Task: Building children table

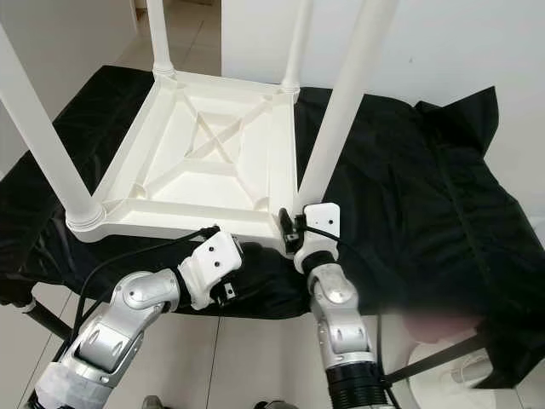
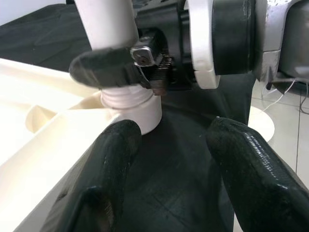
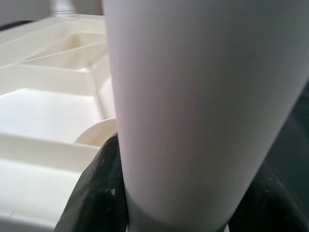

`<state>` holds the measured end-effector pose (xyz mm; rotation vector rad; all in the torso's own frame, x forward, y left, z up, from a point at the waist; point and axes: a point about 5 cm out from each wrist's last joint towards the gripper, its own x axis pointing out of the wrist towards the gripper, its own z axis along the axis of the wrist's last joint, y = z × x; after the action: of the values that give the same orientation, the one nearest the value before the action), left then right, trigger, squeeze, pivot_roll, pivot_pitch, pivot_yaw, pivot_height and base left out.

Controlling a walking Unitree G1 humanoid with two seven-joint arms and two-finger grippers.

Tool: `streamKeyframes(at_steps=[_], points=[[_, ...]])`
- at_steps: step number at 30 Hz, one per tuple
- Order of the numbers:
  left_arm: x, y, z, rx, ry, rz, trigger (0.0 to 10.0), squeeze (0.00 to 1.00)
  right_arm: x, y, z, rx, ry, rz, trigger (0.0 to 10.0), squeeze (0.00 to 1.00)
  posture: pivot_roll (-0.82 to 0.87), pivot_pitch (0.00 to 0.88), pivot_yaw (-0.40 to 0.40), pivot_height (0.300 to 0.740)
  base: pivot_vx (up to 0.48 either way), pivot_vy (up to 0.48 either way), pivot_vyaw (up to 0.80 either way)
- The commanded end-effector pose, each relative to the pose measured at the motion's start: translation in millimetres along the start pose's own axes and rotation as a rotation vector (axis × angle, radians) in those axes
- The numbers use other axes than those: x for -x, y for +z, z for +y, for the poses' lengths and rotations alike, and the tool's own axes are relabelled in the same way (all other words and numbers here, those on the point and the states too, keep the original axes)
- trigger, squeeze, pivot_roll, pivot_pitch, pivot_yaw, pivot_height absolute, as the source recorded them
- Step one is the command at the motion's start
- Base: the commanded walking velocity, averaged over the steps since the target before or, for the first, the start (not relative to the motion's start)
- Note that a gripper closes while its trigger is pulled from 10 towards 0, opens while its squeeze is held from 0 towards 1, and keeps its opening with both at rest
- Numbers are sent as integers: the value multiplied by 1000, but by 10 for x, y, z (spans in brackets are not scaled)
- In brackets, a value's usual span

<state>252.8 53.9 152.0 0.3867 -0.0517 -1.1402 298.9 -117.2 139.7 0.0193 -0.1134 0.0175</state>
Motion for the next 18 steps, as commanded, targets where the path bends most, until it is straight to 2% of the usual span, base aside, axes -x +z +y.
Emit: streamKeyframes(at_steps=[1,3,5,10,11,13,14,17,18], points=[[-1,0,7,-10,72,10,10000,0,37,-42,-37,36,-106,18,10000,0,26,106,-91,740,0,0,0],[-3,10,10,-7,75,7,10000,0,49,-53,77,-4,-85,33,10000,0,31,110,-94,740,0,0,0],[-6,14,13,-6,77,6,10000,0,53,-26,126,-18,-60,28,10000,0,28,112,-92,740,0,0,0],[-8,11,9,-5,77,5,10000,0,58,8,37,-4,-94,23,10000,0,23,112,-92,740,0,0,0],[-12,14,13,-6,78,4,10000,0,61,12,27,-6,-88,19,10000,169,21,111,-91,740,0,0,0],[-15,15,16,-7,79,3,10000,0,61,15,27,-10,-77,15,10000,169,21,111,-91,740,0,0,0],[-18,26,24,-6,84,-2,10000,0,71,52,37,-18,-51,-5,10000,1000,21,111,-91,740,0,0,0],[-23,26,28,-6,85,-2,10000,0,73,74,23,-9,-36,-15,10000,1000,14,110,-90,740,0,0,0],[-28,24,27,-6,85,-3,10000,0,79,82,-10,3,6,-19,10000,1000,12,109,-89,740,0,0,0]])
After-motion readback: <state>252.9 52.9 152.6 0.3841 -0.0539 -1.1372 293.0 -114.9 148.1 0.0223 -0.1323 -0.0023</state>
